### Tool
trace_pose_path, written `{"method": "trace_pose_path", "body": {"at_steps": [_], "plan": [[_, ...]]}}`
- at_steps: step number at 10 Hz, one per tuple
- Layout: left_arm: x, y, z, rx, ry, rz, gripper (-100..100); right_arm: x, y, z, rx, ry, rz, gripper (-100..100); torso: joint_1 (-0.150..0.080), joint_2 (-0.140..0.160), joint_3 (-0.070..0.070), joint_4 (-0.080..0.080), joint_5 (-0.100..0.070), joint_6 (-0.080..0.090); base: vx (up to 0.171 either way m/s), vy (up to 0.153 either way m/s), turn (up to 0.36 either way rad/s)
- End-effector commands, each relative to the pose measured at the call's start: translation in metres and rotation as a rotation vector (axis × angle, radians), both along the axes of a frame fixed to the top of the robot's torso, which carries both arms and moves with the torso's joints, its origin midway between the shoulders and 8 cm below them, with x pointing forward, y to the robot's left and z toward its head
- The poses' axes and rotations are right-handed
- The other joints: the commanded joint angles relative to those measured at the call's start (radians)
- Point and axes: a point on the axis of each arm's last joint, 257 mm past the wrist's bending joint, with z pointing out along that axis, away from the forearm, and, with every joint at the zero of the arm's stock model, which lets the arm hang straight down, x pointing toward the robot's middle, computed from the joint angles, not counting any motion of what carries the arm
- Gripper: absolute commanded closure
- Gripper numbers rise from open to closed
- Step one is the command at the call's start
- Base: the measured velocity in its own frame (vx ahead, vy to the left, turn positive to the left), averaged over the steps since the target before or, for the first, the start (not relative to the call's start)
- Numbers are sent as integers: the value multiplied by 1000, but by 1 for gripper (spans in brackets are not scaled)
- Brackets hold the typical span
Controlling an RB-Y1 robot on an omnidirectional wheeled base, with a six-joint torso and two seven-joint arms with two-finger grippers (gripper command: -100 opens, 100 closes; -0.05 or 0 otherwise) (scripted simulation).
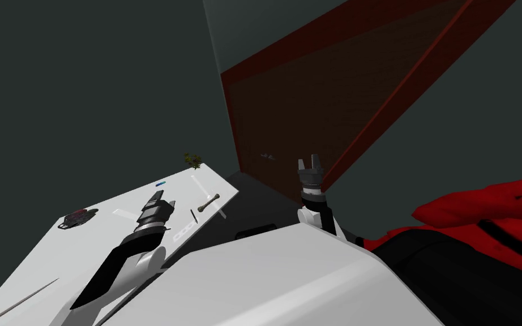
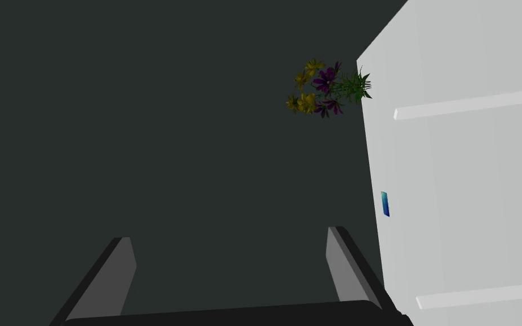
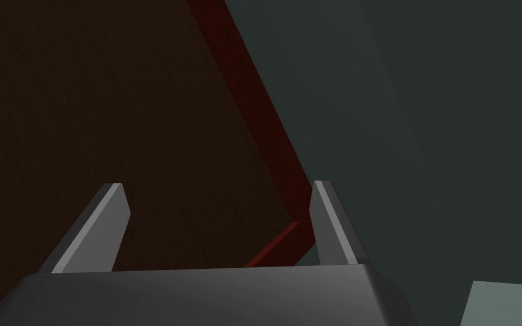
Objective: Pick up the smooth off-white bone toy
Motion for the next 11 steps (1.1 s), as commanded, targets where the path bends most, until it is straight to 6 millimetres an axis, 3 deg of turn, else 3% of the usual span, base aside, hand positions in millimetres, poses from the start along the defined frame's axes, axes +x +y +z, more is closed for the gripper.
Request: {"method": "trace_pose_path", "body": {"at_steps": [1, 2, 3, 4, 5, 6, 7, 8, 9, 10, 11], "plan": [[-1, 10, -14, -24, 44, 21, -100, 0, 0, 0, 0, 0, 0, 0, 0, 0, 0, 0, 0, 0, 23, -97, 13], [-8, 28, -28, -51, 79, 57, -100, 0, 0, 0, 0, 0, 0, 0, 1, 0, 0, 0, 0, 0, 35, -98, -6], [-9, 29, -34, -61, 103, 61, -100, 0, 0, 0, 0, 0, 0, 0, 1, -1, 0, 0, 0, 0, 40, -76, 3], [-17, 47, -48, -89, 138, 96, -100, 0, 0, 0, 0, 0, 0, 0, 2, -1, 0, 0, 0, 0, 48, -94, -5], [-18, 47, -54, -98, 159, 99, -100, 0, 0, 0, 0, 0, 0, 0, 1, -1, -1, 0, 0, 0, 42, -76, 4], [-28, 64, -72, -132, 205, 136, -100, 0, 0, 0, 0, 0, 0, 0, 2, -1, -1, 0, 0, 0, 63, -76, -6], [-29, 64, -74, -135, 214, 137, -100, 0, 0, 0, 0, 0, 0, 0, 2, -2, -1, 0, 0, 0, 52, -68, 2], [-40, 79, -92, -170, 260, 173, -100, 0, 0, 0, 0, 0, 0, 0, 3, -2, -1, 0, 0, 0, 65, -85, -11], [-40, 79, -93, -173, 266, 174, -100, 0, 0, 0, 0, 0, 0, 0, 2, -2, -1, -1, 0, 0, 56, -72, 6], [-51, 93, -108, -204, 302, 206, -100, 0, 0, 0, 0, 0, 0, 0, 2, -2, -1, 0, 0, 0, 67, -81, -13], [-52, 93, -112, -211, 318, 208, -100, 0, 0, 0, 0, 0, 0, 0, 2, -3, -2, -1, 0, 0, 57, -56, 3]]}}
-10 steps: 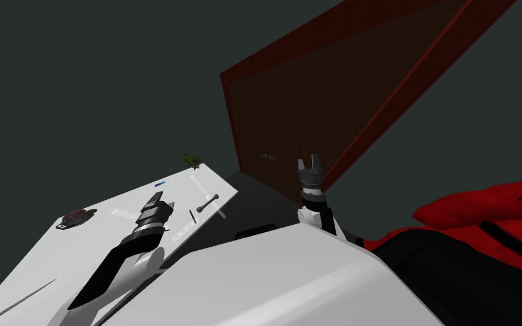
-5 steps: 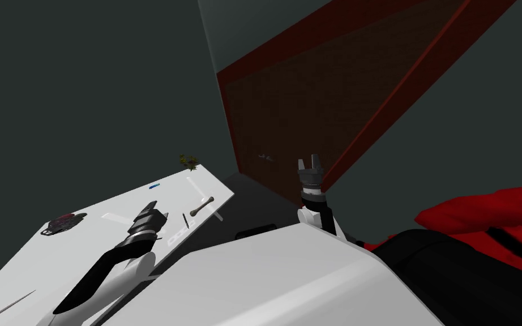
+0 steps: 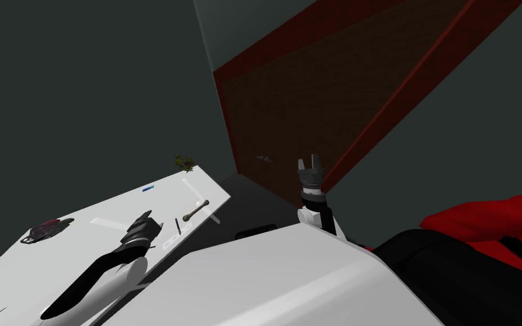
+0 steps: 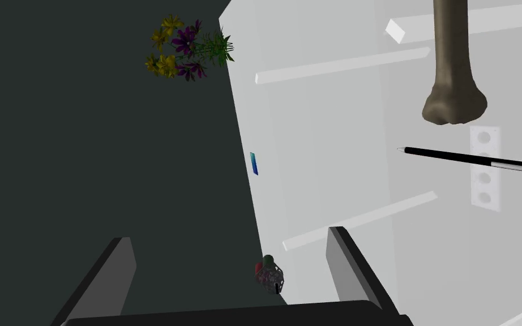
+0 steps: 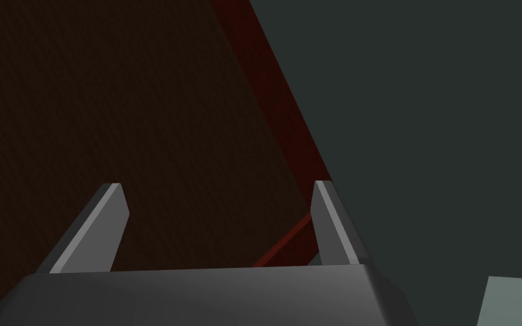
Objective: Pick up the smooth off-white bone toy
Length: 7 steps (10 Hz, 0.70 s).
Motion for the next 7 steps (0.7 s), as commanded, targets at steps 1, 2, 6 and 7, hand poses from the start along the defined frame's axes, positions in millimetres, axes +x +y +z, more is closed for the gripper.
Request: {"method": "trace_pose_path", "body": {"at_steps": [1, 2, 6, 7], "plan": [[-14, 16, -22, -44, 58, 39, -100, 0, 0, 0, 0, 0, 0, 0, 0, 0, 0, 0, 0, 0, 86, -48, -11], [-14, 16, -23, -47, 63, 40, -100, 0, 0, 0, 0, 0, 0, 0, 1, -2, -1, 0, 0, 0, 74, -45, -3], [-52, 44, -75, -155, 202, 128, -100, 0, 0, 0, 0, 0, 0, 0, 0, -3, -2, -1, 0, 0, 105, -59, -11], [-61, 50, -86, -180, 231, 148, -100, 0, 0, 0, 0, 0, 0, 0, 0, -3, -1, -1, 0, 0, 154, -38, -11]]}}
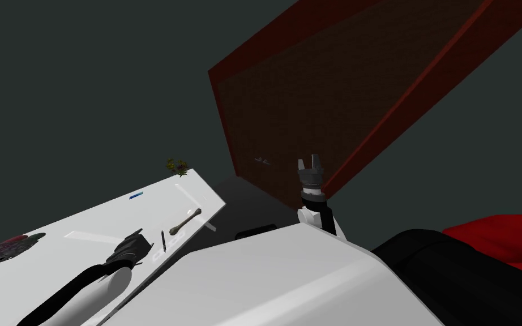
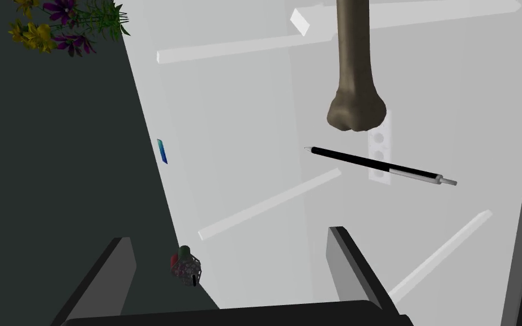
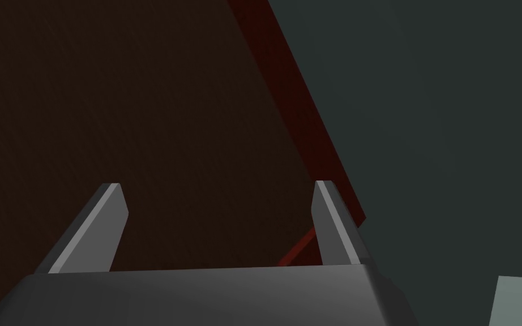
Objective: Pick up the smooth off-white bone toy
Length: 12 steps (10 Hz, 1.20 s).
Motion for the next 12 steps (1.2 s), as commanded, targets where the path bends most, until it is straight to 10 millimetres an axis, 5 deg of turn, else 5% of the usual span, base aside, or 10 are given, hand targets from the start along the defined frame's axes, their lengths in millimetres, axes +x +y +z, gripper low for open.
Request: {"method": "trace_pose_path", "body": {"at_steps": [1, 12], "plan": [[-10, 1, -14, -29, 38, 19, -100, 0, 0, 0, 0, 0, 0, 0, 0, 0, 0, 0, 0, 0, 129, -15, -6], [-95, 16, -106, -258, 301, 154, -100, 0, 0, 0, 0, 0, 0, 0, 2, 3, 1, 0, 1, 0, 112, -9, -9]]}}
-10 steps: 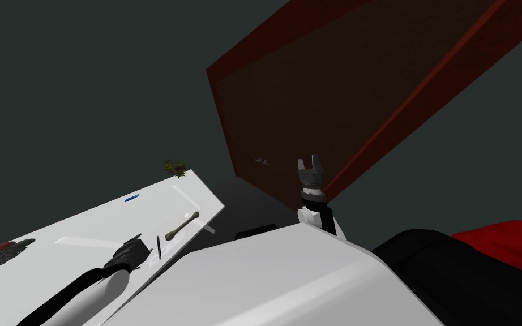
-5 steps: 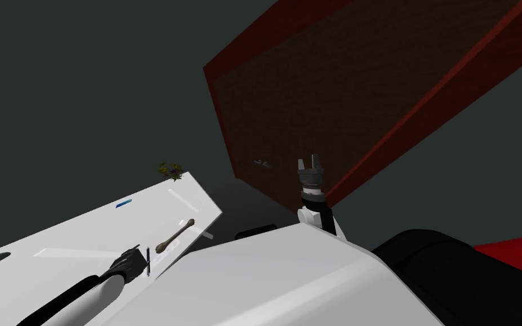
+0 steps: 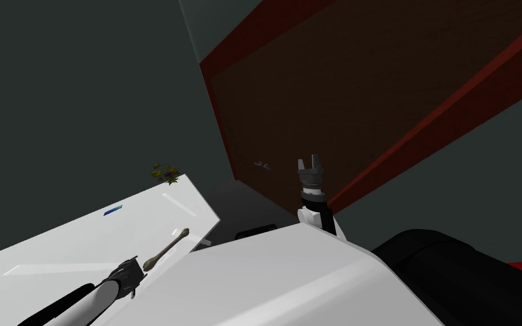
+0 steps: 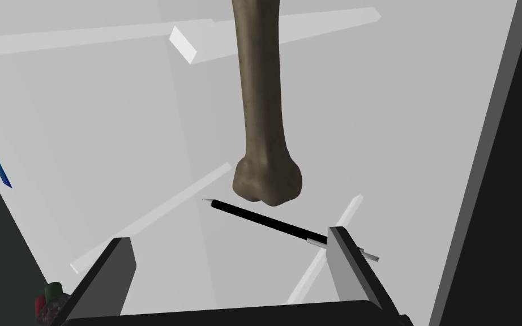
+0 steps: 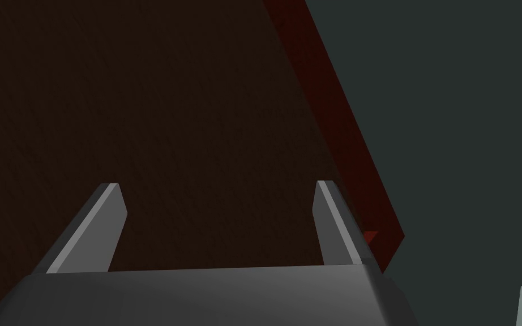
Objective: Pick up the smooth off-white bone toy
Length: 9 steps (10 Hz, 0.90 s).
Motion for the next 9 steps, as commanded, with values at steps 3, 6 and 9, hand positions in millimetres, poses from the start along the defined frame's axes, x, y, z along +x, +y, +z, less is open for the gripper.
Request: {"method": "trace_pose_path", "body": {"at_steps": [3, 6, 9], "plan": [[-30, -2, -27, -81, 82, 44, -100, 0, 0, 0, 0, 0, 0, 0, 0, 2, 1, 0, 0, 0, 116, 4, -10], [-57, -8, -47, -154, 150, 85, -100, 0, 0, 0, 0, 0, 0, 0, 2, -2, -1, -1, 0, 0, 160, 19, -18], [-76, -17, -61, -210, 195, 114, -100, 0, 0, 0, 0, 0, 0, 0, 1, 1, 0, 0, 0, 0, 115, 15, -12]]}}
